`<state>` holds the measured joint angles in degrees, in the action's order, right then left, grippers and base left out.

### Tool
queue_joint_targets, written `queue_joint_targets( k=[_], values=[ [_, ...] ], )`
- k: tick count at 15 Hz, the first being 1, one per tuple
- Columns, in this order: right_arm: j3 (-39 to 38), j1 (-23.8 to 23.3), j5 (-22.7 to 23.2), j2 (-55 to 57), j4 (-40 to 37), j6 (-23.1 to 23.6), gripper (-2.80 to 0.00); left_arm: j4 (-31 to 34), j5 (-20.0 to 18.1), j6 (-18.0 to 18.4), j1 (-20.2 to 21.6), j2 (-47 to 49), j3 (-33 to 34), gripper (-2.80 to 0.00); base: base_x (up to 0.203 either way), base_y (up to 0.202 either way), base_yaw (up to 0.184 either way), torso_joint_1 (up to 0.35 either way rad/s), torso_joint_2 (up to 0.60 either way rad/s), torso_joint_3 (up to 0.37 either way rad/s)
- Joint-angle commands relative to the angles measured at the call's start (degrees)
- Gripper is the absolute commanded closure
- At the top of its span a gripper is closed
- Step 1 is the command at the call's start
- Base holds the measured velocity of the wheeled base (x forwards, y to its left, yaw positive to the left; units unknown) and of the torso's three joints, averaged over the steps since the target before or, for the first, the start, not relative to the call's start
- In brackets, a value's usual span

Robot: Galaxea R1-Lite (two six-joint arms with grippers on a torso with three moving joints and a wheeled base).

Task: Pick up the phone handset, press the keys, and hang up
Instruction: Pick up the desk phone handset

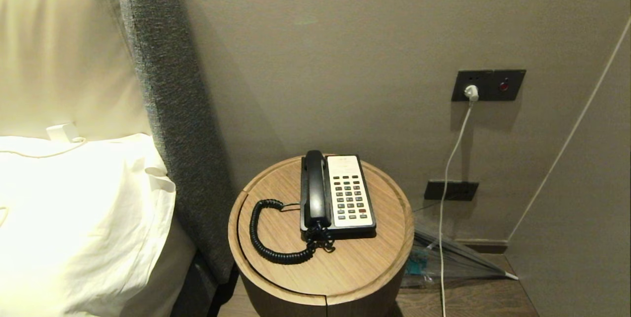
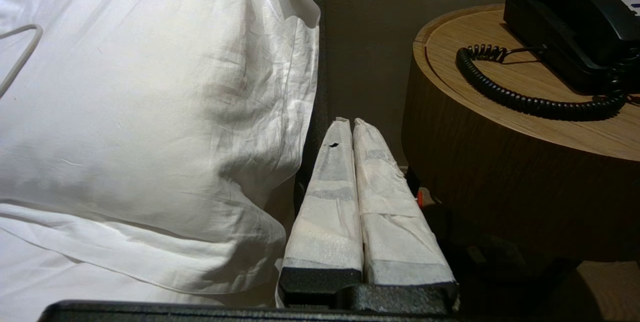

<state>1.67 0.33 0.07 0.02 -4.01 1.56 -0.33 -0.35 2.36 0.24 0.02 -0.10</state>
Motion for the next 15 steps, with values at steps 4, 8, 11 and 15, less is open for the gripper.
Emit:
queue_joint_targets(
  k=[4,8,11,15],
  values=[
    [0.0,0.02,-0.02,-0.46,-0.03,-0.15,0.0,-0.02,0.0,0.08,0.02,-0.02,0.01,0.0,0.0,0.0,0.0,0.0,0.0,0.0],
    [0.0,0.02,0.02,-0.46,-0.03,-0.15,0.0,-0.02,0.0,0.1,0.02,-0.02,0.01,0.0,0.0,0.0,0.0,0.0,0.0,0.0],
    [0.0,0.02,-0.07,-0.46,-0.03,-0.15,0.0,-0.02,0.0,0.1,0.02,-0.02,0.01,0.0,0.0,0.0,0.0,0.0,0.0,0.0],
    [0.0,0.02,0.0,-0.46,-0.03,0.02,0.0,-0.02,0.0,0.06,0.02,-0.02,0.01,0.0,0.0,0.0,0.0,0.0,0.0,0.0]
  ],
)
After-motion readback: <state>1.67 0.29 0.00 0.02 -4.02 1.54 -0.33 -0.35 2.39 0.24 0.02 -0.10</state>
